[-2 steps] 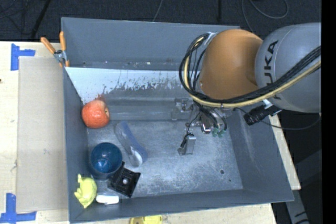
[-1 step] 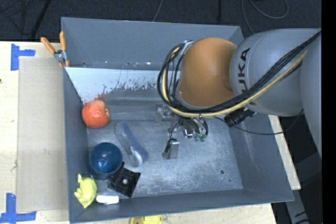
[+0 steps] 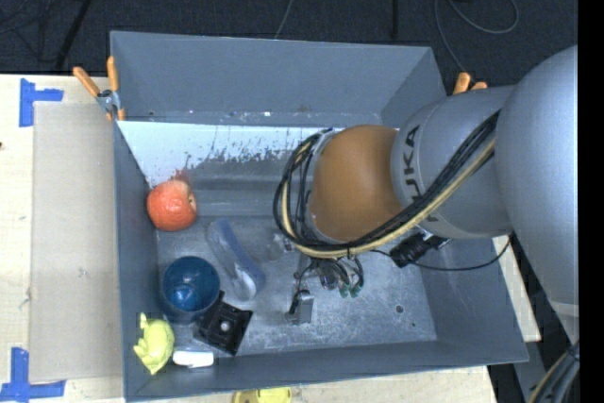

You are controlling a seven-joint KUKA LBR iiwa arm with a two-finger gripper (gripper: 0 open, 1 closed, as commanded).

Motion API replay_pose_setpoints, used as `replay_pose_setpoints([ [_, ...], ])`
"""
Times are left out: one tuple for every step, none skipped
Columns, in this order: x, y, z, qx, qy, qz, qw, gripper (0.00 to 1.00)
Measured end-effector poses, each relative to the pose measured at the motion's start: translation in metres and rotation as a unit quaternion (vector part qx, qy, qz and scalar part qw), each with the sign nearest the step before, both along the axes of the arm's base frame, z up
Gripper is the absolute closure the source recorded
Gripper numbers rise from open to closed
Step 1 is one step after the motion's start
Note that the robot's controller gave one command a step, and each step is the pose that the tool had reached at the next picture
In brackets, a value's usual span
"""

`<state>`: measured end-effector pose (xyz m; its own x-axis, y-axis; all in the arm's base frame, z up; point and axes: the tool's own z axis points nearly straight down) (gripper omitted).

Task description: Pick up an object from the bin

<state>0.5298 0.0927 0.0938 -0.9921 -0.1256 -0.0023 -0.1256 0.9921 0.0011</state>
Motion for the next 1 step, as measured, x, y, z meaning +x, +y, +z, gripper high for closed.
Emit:
replay_pose_setpoints([
  [-0.0135,-0.0011,-0.0270,-0.002,0.0056,0.007,1.0000,0.00],
])
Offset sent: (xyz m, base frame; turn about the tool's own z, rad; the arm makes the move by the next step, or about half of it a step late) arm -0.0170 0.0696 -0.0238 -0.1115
